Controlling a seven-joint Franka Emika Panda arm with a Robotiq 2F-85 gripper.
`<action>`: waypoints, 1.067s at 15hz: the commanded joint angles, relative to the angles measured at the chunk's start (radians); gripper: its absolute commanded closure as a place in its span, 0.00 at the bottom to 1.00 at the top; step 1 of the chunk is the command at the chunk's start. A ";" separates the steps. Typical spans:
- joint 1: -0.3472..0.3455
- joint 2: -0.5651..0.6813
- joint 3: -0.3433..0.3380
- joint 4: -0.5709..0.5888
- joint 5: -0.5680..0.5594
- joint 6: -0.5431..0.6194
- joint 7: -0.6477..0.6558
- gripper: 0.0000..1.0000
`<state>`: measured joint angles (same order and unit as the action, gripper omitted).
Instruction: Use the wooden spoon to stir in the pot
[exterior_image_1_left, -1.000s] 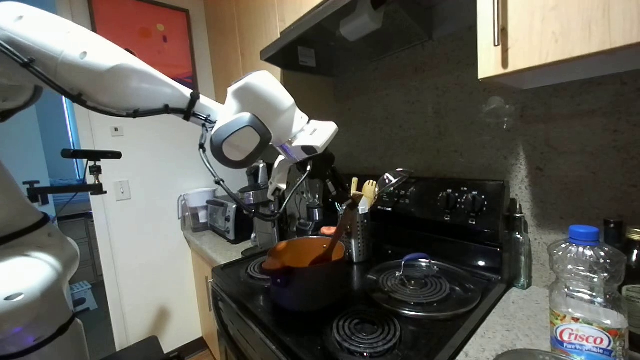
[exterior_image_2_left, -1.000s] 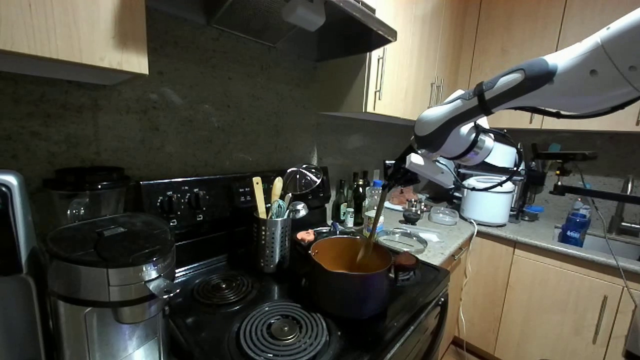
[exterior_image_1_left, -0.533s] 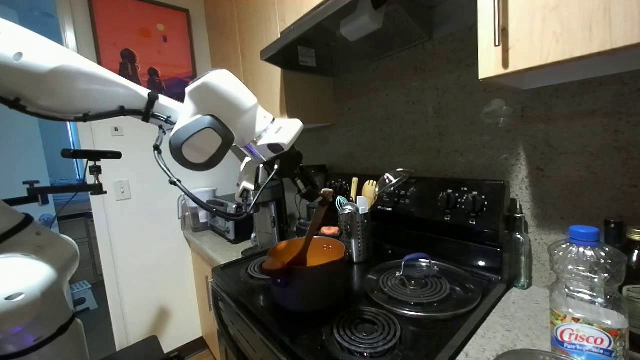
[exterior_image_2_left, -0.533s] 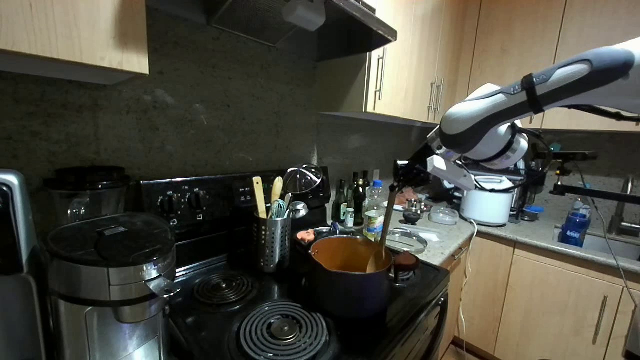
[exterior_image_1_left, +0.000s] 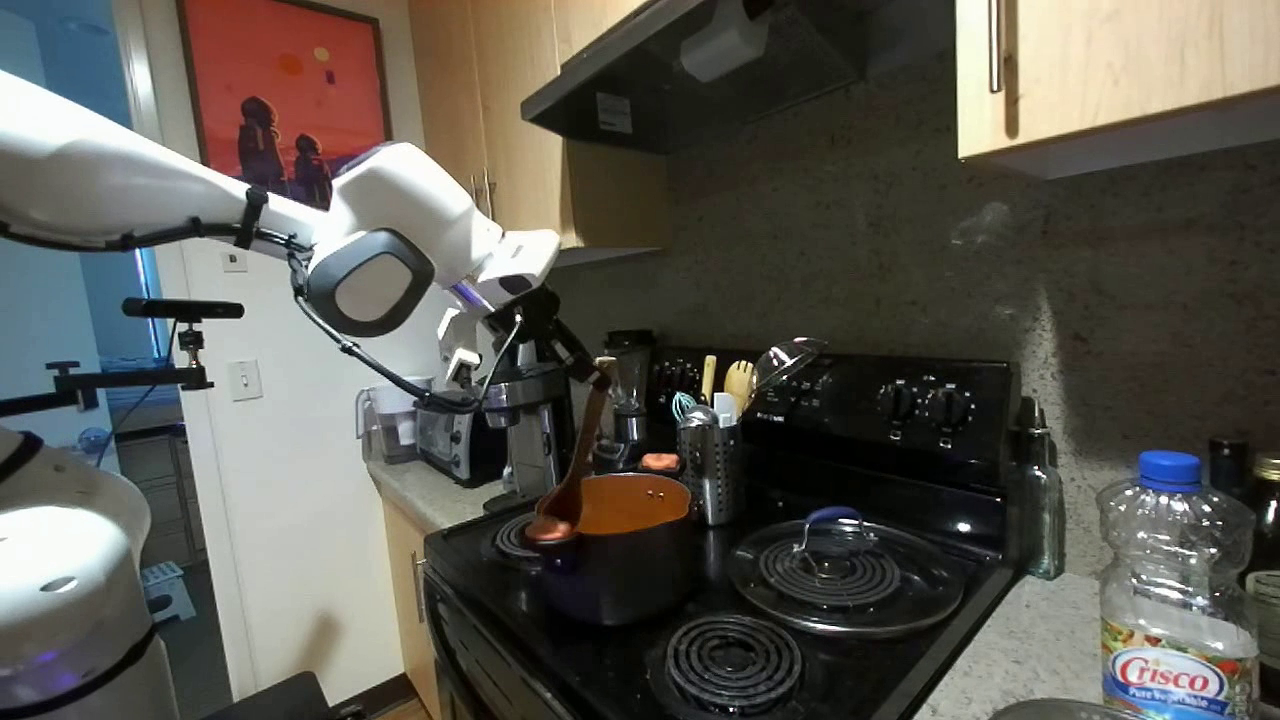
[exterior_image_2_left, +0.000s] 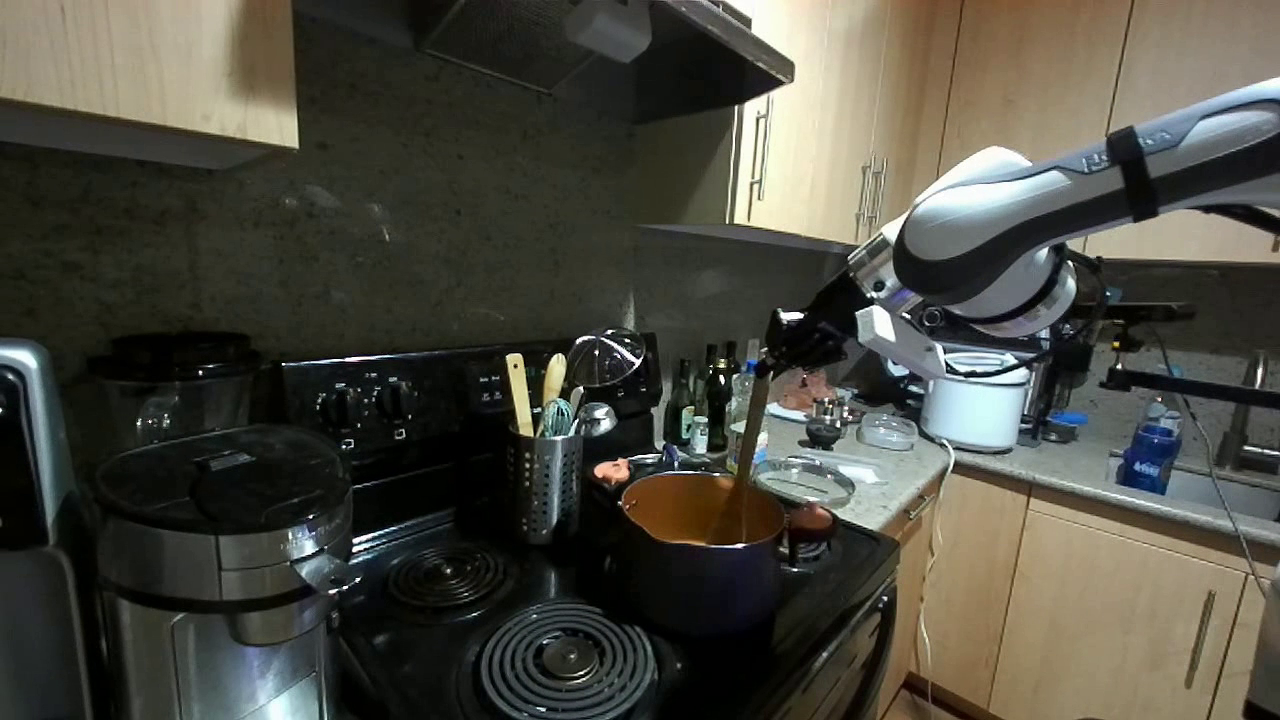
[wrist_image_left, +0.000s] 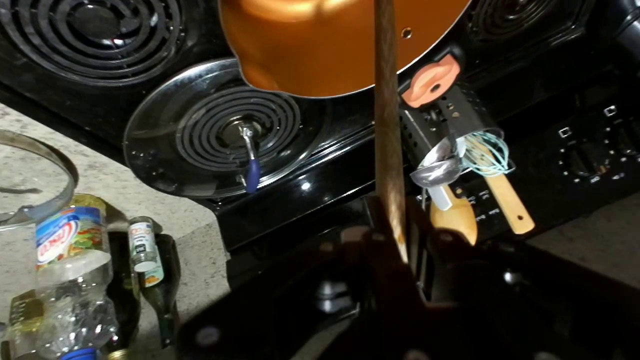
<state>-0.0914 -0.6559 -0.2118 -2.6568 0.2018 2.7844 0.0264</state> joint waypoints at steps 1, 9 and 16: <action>0.055 -0.002 0.014 0.019 0.017 -0.005 -0.006 0.94; 0.093 0.089 0.020 0.096 0.014 0.026 -0.001 0.94; 0.074 0.229 0.028 0.196 0.010 0.042 0.021 0.94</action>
<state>-0.0037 -0.5076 -0.1993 -2.5251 0.2021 2.8195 0.0288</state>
